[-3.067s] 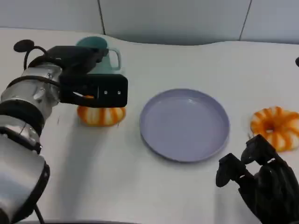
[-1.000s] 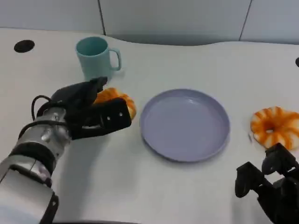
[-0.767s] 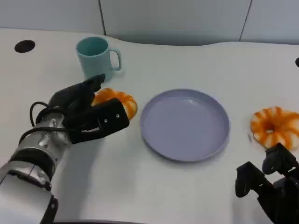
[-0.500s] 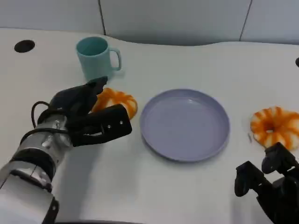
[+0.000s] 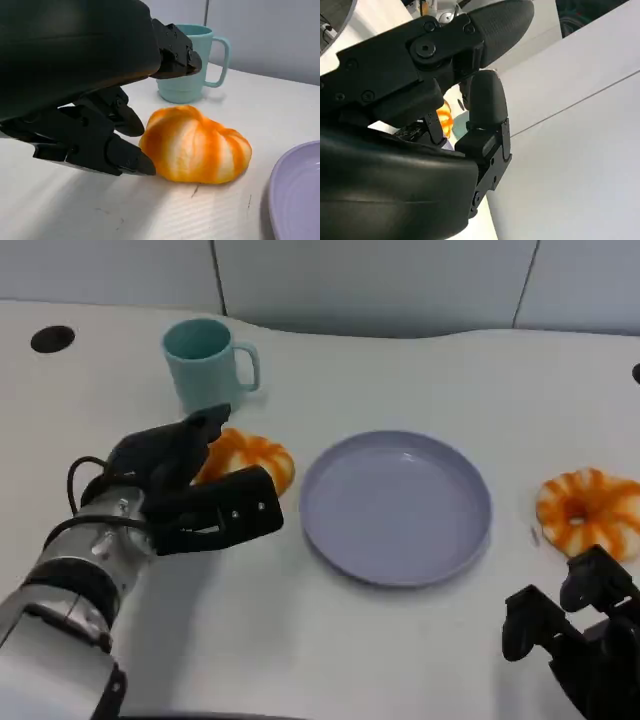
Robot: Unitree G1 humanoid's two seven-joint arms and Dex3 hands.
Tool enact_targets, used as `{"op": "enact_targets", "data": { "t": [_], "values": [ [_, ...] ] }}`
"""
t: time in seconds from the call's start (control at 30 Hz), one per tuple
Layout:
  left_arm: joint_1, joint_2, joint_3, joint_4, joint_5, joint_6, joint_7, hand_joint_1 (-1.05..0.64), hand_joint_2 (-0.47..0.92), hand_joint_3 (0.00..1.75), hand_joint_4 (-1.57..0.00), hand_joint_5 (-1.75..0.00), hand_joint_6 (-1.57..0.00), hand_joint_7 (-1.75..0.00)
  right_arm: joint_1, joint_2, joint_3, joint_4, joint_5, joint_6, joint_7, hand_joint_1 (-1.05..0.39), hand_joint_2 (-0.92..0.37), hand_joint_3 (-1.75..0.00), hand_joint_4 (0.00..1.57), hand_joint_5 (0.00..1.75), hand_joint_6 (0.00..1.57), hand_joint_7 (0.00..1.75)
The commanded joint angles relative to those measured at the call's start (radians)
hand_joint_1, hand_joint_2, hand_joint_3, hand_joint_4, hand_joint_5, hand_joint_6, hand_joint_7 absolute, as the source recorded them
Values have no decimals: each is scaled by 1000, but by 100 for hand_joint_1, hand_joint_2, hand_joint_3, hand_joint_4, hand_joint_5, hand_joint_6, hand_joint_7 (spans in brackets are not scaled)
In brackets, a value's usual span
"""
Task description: Grasp the bread from the table and place it into the plate.
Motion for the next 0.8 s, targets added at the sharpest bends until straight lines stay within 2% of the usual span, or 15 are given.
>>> {"op": "enact_targets", "data": {
  "t": [0.03, 0.07, 0.1, 0.13, 0.23, 0.43, 0.8],
  "values": [
    [-3, 16, -3, 2, 4, 5, 11, -13, 87, 0, -81, 0, -94, 0, 3, -7, -2, -7, 0, 5, -5, -48, -85, 0, 80, 175, 65, 175],
    [-3, 16, -3, 2, 4, 5, 11, -13, 87, 0, -81, 0, -94, 0, 3, -7, -2, -7, 0, 5, -5, -48, -85, 0, 80, 175, 65, 175],
    [-16, 15, -55, 6, 55, 47, -3, -13, 87, 0, -81, 0, -94, 0, 6, -7, -2, -9, 1, 4, -2, -48, -85, 0, 80, 175, 65, 175],
    [-25, 15, -96, 9, 93, 80, -14, -27, 90, 4, -63, 0, -72, 0, 8, -8, -1, -11, 2, 3, 0, -48, -85, 0, 79, 175, 65, 175],
    [-34, 14, -140, 10, 134, 118, -24, -36, 92, 7, -52, 0, -58, 0, 10, -8, 0, -13, 2, 3, 2, -48, -86, 0, 79, 175, 65, 175],
    [-29, 18, -177, 9, 170, 108, 37, -26, 89, 3, -62, -4, -63, -2, 10, -3, -3, -11, 13, 4, 4, -45, -85, 0, 78, 175, 64, 175],
    [-30, 18, -185, 10, 167, 108, 41, -25, 90, 1, -64, -1, -64, -1, 10, -2, -4, -11, 12, 4, 4, -45, -85, 0, 79, 175, 64, 175]
  ]
}}
